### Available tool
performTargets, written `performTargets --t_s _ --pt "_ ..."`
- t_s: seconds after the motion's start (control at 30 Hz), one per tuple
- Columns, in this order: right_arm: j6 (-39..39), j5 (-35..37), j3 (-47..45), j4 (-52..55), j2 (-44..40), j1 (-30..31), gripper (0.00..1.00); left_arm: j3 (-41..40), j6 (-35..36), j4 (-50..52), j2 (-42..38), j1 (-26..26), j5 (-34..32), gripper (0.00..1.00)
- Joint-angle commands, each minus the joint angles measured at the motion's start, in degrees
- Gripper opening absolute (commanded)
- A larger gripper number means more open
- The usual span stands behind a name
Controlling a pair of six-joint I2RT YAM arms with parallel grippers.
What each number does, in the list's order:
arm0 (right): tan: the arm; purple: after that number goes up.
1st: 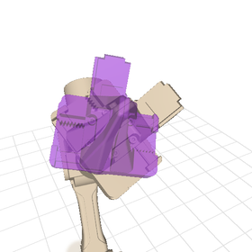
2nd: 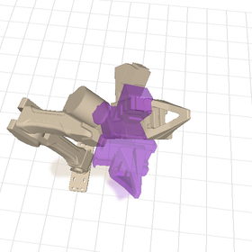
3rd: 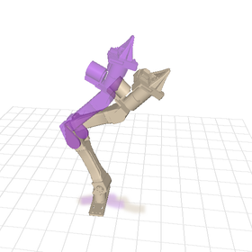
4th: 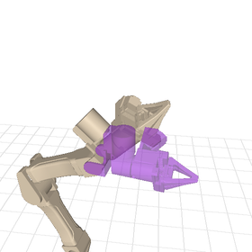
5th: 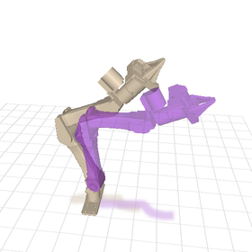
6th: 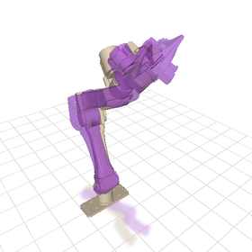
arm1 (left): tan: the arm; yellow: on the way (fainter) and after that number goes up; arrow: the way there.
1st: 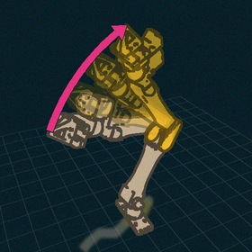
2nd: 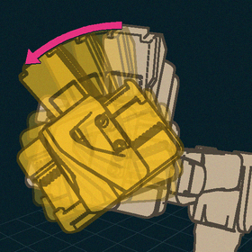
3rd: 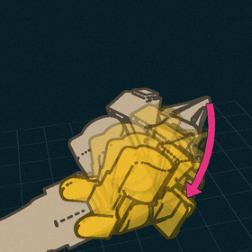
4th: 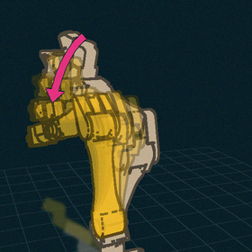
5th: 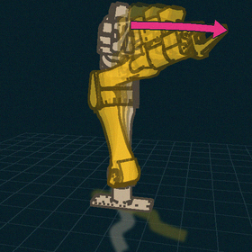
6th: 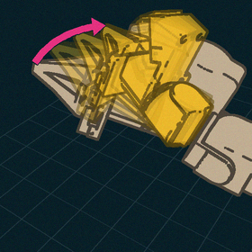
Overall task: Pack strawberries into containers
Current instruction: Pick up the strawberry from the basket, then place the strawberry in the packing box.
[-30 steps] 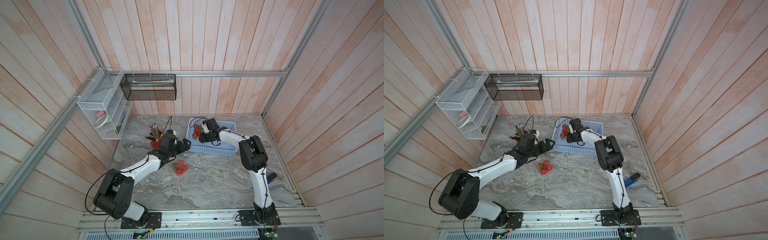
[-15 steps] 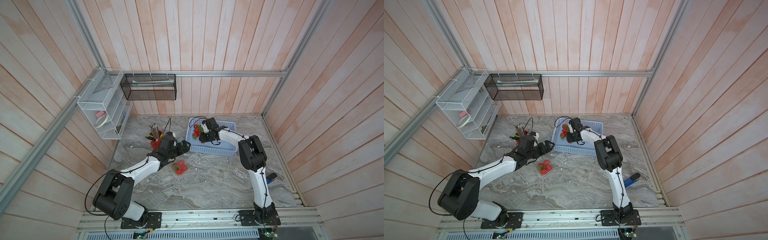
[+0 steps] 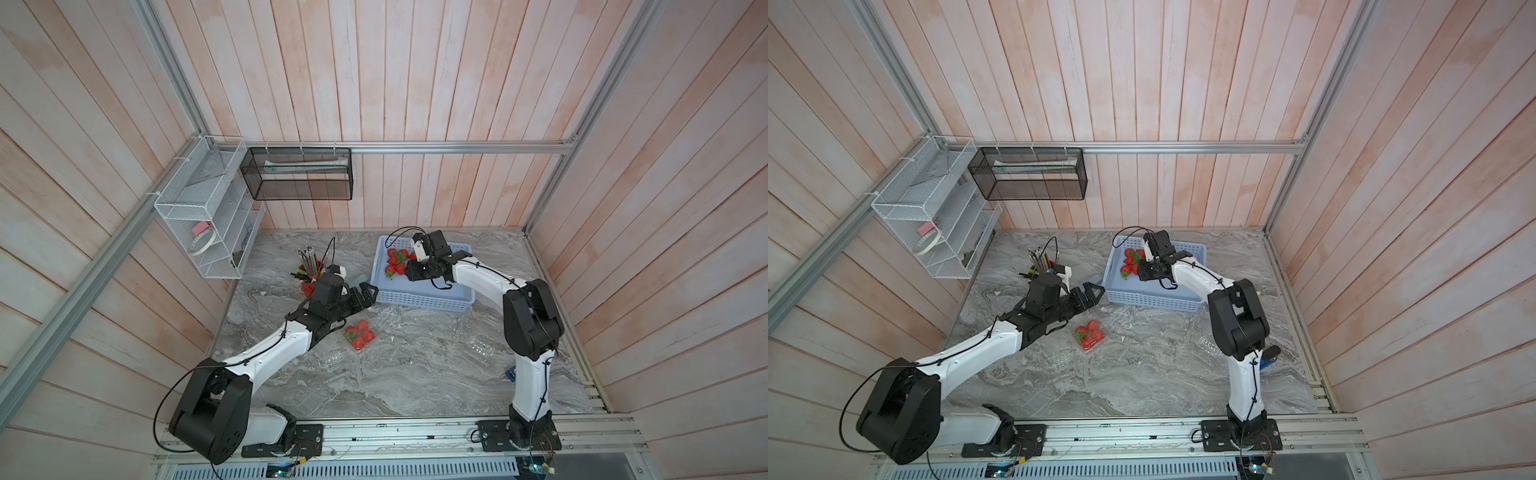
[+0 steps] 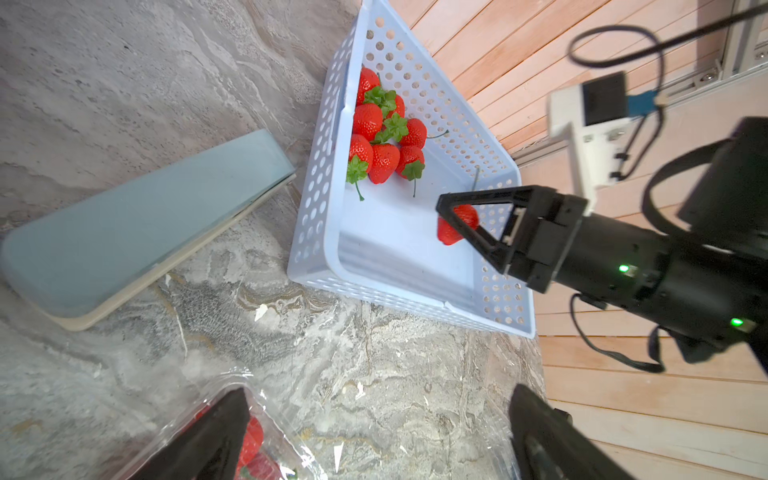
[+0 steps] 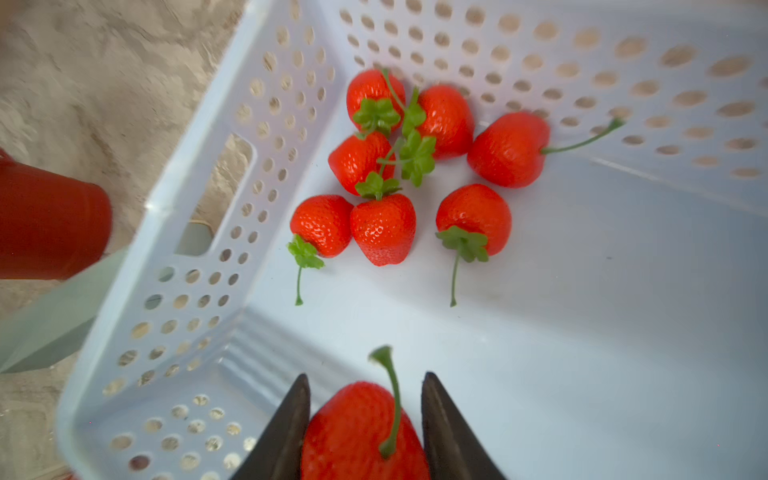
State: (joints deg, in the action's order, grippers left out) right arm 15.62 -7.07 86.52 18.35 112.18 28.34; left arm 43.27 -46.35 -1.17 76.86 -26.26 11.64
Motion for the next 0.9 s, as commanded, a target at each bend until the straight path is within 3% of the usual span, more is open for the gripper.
performTargets --t_s 0.0,0.2,0.43,0.63,0.87 --pt "1.3 3.4 -5.3 -1.0 -7.8 -0.4 0.08 -1.4 0.1 1.3 -1.7 0.3 -0.7 0.99" --pt "4.6 8.6 -21.8 1.1 -27.4 -0.4 0.08 -4.3 0.0 1.7 -5.4 0.2 -1.8 0.99" --pt "11.3 14.1 -37.7 12.4 -46.4 -0.4 0.08 -4.0 1.0 3.0 -7.2 0.2 -2.4 0.99" --pt "17.5 15.6 -49.9 14.6 -54.3 -0.5 0.08 -4.1 0.4 2.3 -7.6 0.2 -1.5 0.99" --pt "21.4 15.1 -55.1 11.5 -55.9 -0.5 0.06 -5.1 -0.3 2.3 -8.7 0.1 -1.3 0.99"
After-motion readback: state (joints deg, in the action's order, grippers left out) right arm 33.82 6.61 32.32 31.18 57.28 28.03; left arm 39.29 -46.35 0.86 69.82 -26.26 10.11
